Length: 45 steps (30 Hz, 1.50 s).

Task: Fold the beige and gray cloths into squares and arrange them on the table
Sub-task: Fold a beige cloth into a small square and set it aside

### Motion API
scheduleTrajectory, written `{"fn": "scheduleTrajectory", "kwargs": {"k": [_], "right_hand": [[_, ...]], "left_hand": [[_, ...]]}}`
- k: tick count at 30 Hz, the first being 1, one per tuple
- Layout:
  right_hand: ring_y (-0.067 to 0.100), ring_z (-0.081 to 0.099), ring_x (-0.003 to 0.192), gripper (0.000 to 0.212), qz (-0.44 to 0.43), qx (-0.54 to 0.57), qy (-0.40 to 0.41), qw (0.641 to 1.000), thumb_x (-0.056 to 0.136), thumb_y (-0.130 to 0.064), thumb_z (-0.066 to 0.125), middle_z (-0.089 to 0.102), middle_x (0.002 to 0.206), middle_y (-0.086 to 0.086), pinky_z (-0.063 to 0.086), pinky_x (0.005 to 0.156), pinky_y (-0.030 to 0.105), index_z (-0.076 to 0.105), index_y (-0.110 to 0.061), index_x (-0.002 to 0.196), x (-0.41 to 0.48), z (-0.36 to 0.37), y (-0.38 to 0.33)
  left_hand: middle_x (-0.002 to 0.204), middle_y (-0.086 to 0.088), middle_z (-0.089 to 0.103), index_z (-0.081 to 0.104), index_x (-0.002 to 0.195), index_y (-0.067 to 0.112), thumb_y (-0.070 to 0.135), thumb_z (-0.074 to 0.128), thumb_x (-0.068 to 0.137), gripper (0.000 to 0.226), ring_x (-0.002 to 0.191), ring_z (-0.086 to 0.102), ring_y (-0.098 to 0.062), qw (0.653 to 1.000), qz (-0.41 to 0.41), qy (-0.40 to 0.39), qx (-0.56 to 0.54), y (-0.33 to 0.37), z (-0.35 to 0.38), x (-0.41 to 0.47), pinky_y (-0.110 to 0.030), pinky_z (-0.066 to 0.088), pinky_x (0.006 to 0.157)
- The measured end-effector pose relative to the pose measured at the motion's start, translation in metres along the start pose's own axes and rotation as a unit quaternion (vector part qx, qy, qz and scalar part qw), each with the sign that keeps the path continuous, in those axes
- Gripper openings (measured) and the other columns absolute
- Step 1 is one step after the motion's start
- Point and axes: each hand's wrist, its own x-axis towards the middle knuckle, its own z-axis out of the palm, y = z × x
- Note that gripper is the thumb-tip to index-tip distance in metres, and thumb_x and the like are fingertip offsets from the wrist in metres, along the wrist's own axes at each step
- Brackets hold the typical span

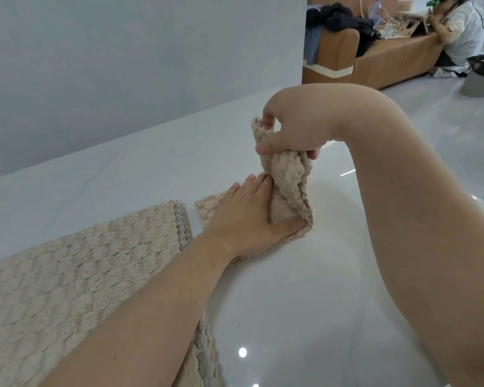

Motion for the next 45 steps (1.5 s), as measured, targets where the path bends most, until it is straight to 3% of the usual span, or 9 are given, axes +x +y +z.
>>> {"fn": "scheduleTrajectory", "kwargs": {"k": [3,6,9,12,18,28,34,37,45], "right_hand": [[0.013,0.069,0.045,0.039,0.004,-0.001,0.006,1.000,0.095,-0.044,0.062,0.076,0.086,0.006,0.046,0.042,0.019,0.069,-0.011,0.113,0.000,0.004,-0.012],[0.017,0.073,0.054,0.032,-0.006,0.014,0.002,1.000,0.092,-0.033,0.066,0.075,0.088,0.005,0.053,0.045,0.022,0.065,-0.015,0.119,-0.002,0.006,-0.020],[0.008,0.068,0.045,0.038,-0.028,0.068,-0.002,0.997,0.093,-0.026,0.066,0.072,0.087,0.004,0.053,0.043,0.021,0.052,-0.024,0.129,-0.006,0.011,-0.032],[0.008,0.066,0.042,0.043,-0.042,0.102,-0.004,0.994,0.093,-0.026,0.067,0.071,0.081,0.002,0.049,0.042,0.020,0.045,-0.026,0.131,-0.008,0.019,-0.045],[0.010,0.066,0.043,0.055,-0.069,0.091,-0.059,0.992,0.088,-0.022,0.074,0.070,0.083,0.006,0.049,0.041,0.020,0.040,-0.021,0.131,-0.006,0.041,-0.067],[0.011,0.068,0.049,0.055,-0.038,0.086,-0.092,0.991,0.082,-0.018,0.079,0.067,0.092,0.005,0.043,0.039,0.016,0.044,-0.014,0.124,0.004,0.066,-0.079],[0.011,0.066,0.046,0.040,-0.051,0.103,-0.127,0.985,0.083,-0.012,0.080,0.074,0.092,0.015,0.042,0.037,0.013,0.060,0.002,0.114,0.007,0.073,-0.081],[0.009,0.064,0.041,0.035,-0.044,0.097,-0.172,0.979,0.085,-0.014,0.079,0.073,0.066,0.007,0.050,0.043,0.018,0.063,0.004,0.110,0.003,0.074,-0.083],[0.012,0.072,0.054,0.022,-0.084,0.058,-0.210,0.972,0.088,-0.010,0.072,0.074,0.080,0.007,0.060,0.057,0.024,0.067,0.002,0.106,-0.008,0.072,-0.091]], "left_hand": [[0.120,0.024,0.063,0.054,0.129,0.038,0.070,0.070,0.077,0.063,0.113,0.058,0.002,0.980,-0.018,0.043,-0.193,-0.003,-0.016,-0.005,-0.031,0.048,0.102],[0.116,0.021,0.068,0.066,0.126,0.031,0.042,0.078,0.085,0.045,0.107,0.063,0.005,0.929,-0.108,0.134,-0.329,-0.014,-0.035,-0.008,-0.016,0.050,0.092],[0.097,0.005,0.075,0.075,0.103,0.022,0.016,0.070,0.092,0.013,0.084,0.071,-0.011,0.861,-0.202,0.216,-0.414,-0.032,-0.055,-0.010,-0.023,0.059,0.070],[0.089,-0.008,0.073,0.071,0.102,0.009,0.014,0.065,0.095,0.010,0.065,0.069,-0.017,0.831,-0.236,0.196,-0.464,-0.050,-0.069,-0.013,-0.028,0.054,0.058],[0.071,-0.011,0.075,0.068,0.099,0.002,0.029,0.063,0.098,0.028,0.051,0.066,-0.022,0.835,-0.290,0.155,-0.441,-0.067,-0.077,-0.016,-0.024,0.049,0.044],[0.081,-0.020,0.076,0.067,0.099,-0.001,0.054,0.065,0.091,0.055,0.068,0.076,-0.034,0.840,-0.300,0.099,-0.440,-0.073,-0.079,-0.020,-0.038,0.061,0.066],[0.087,-0.014,0.070,0.069,0.103,-0.006,0.010,0.075,0.085,0.025,0.059,0.072,-0.023,0.855,-0.289,0.091,-0.421,-0.076,-0.077,-0.024,-0.033,0.063,0.062],[0.080,-0.012,0.069,0.070,0.101,-0.006,0.008,0.075,0.088,0.020,0.054,0.069,-0.019,0.854,-0.289,0.096,-0.421,-0.076,-0.076,-0.023,-0.031,0.063,0.060],[0.083,-0.015,0.075,0.070,0.101,-0.005,0.006,0.074,0.089,0.017,0.065,0.074,-0.023,0.873,-0.277,0.088,-0.392,-0.081,-0.069,-0.019,-0.032,0.061,0.059]]}}
